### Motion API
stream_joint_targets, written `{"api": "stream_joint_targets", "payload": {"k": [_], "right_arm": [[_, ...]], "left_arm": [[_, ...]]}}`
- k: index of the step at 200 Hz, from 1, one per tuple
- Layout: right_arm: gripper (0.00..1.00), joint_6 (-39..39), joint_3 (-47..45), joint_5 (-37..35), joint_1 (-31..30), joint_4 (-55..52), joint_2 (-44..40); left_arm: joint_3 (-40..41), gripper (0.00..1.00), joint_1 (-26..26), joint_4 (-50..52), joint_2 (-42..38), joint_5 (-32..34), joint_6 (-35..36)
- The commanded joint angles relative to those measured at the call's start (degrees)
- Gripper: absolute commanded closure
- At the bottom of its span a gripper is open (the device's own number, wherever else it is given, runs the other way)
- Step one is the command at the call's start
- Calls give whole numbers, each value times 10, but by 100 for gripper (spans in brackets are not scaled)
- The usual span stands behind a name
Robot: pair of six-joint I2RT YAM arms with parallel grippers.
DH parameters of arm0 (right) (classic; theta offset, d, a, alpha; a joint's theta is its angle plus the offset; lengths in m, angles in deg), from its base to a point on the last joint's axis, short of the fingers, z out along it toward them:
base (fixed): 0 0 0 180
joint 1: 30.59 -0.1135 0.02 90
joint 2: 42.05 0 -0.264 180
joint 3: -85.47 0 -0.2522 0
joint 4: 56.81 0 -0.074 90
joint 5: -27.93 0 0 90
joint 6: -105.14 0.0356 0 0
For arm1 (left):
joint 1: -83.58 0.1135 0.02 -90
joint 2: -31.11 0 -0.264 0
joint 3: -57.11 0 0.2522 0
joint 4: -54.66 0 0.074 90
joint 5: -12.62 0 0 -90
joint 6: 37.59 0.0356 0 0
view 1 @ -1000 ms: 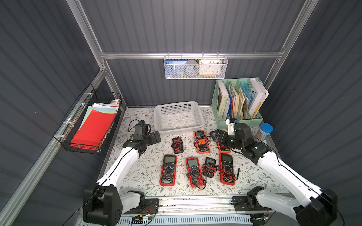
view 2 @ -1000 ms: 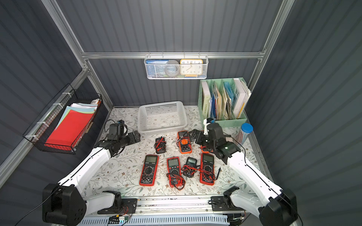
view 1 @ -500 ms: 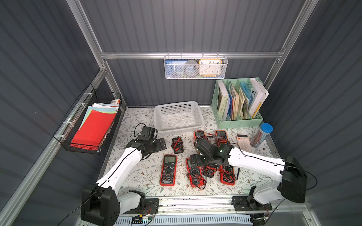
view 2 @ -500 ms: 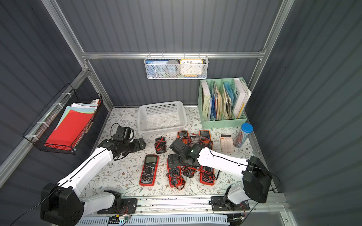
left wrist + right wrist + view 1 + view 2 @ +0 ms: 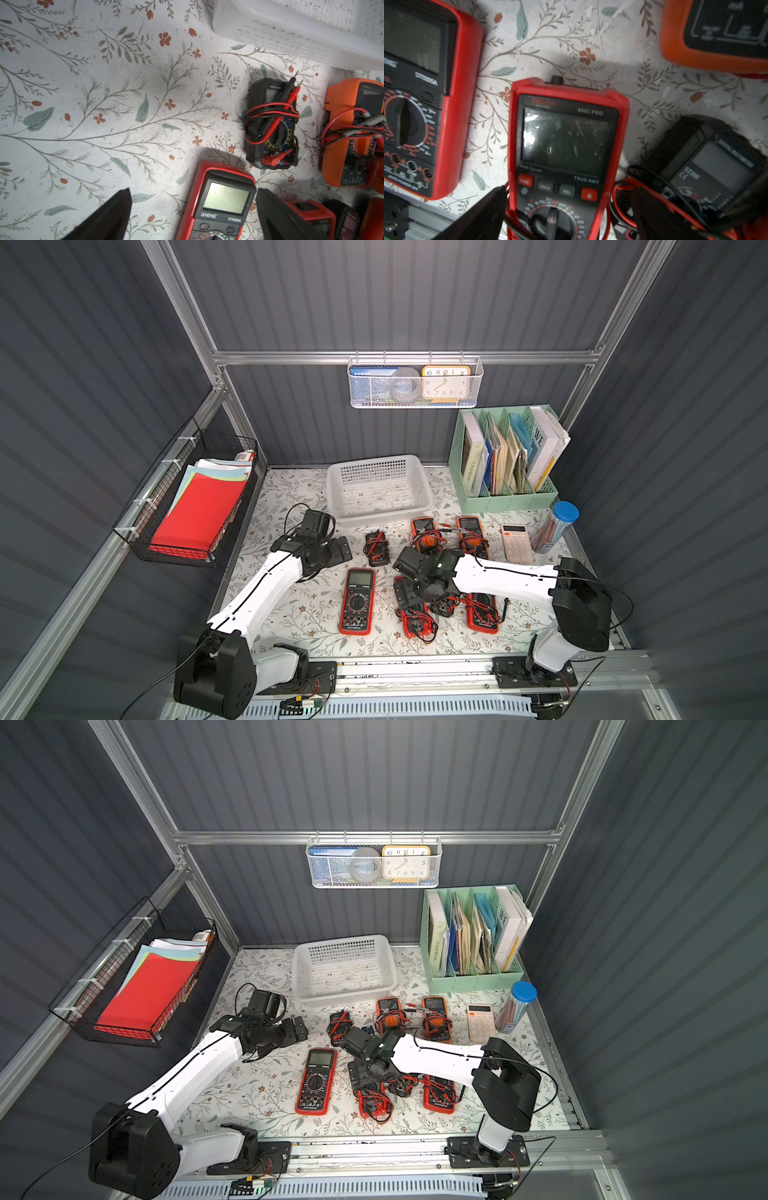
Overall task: Put the multimeter into the basket
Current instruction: Pick up the multimeter from the center of the board.
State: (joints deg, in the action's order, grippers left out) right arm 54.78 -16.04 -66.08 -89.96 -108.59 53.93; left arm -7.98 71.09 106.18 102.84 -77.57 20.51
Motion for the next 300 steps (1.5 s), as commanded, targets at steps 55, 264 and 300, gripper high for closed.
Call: {"api": "stream_joint_targets", "payload": {"k": [55, 264, 300], "right_arm": [[1, 2, 20, 6, -13, -18, 28], [36, -8, 68, 16, -32, -64, -13], [36, -12, 102, -3, -33, -75, -43]], "left_arm": [[4, 1, -1, 12, 4, 4, -13], [9, 1, -1, -8, 3, -18, -15], [5, 1, -1, -9, 3, -21, -22]]}}
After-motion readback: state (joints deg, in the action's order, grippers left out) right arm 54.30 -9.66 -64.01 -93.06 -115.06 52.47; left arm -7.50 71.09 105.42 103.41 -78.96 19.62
